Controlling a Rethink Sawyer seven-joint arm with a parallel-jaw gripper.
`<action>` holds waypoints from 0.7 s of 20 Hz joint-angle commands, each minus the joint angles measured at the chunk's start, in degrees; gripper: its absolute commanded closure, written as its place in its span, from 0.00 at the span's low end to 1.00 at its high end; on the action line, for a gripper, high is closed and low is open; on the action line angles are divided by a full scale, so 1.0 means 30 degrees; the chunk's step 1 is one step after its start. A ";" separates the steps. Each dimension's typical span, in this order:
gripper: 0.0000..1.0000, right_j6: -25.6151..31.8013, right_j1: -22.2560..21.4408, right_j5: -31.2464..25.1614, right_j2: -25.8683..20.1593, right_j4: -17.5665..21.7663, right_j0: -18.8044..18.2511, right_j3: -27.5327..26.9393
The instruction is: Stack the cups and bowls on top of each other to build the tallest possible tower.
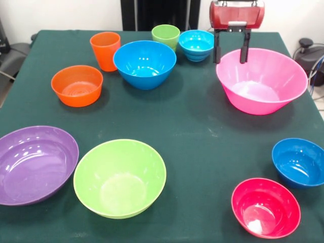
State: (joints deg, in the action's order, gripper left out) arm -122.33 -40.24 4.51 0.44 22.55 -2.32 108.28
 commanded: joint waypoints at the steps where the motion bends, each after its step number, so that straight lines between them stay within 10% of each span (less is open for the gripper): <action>1: 0.00 -0.1660 0.1440 0.0875 0.0341 0.0086 0.0694 -0.0821; 14: 0.00 -0.1646 0.1793 0.1585 0.0363 0.0175 0.0610 -0.0916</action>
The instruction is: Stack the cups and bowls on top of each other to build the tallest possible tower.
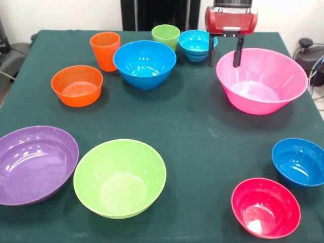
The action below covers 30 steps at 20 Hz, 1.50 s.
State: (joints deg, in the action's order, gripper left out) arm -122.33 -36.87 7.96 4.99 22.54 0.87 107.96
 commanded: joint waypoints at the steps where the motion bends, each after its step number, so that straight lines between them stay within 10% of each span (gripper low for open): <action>1: 0.00 -0.1586 0.0694 0.0370 -0.0893 0.0089 -0.0234 -0.0904; 14: 0.00 -0.1353 0.1824 0.1330 0.2301 -0.0721 0.2336 -0.2073; 30: 0.00 -0.1405 0.4313 0.0847 0.1668 -0.0885 0.1925 -0.4137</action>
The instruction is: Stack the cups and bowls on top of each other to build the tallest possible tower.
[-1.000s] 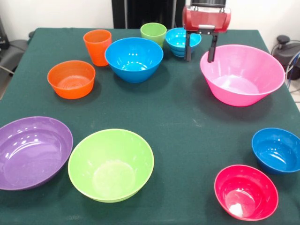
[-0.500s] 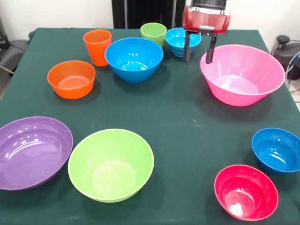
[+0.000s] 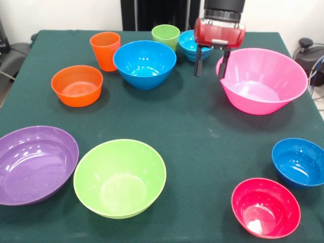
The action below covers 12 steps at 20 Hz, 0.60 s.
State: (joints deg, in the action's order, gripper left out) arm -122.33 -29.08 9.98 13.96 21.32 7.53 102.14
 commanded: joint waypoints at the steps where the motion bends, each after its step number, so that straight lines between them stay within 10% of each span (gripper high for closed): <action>1: 0.00 -0.1428 0.1824 0.0179 -0.1182 -0.0573 -0.0178 -0.2337; 12: 0.00 -0.1278 0.3311 -0.0035 0.1433 -0.1943 0.2116 -0.4196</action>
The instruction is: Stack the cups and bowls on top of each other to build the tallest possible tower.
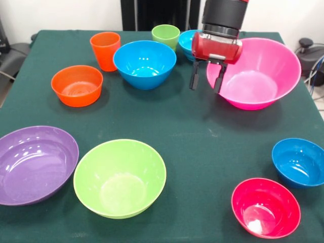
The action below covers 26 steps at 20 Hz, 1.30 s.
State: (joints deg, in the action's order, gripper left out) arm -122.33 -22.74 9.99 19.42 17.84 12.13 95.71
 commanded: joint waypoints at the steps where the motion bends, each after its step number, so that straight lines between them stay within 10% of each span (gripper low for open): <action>1: 0.00 -0.1197 0.0937 -0.0184 -0.0788 -0.0488 0.0281 -0.1971; 12: 0.00 -0.1135 -0.1491 -0.1602 -0.5176 0.1033 -0.2386 0.0083; 26: 0.00 -0.0123 -0.4016 -0.3913 -0.7041 0.1089 -0.3896 0.1739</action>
State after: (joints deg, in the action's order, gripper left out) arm -122.33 -32.18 7.39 7.54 17.84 1.88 96.59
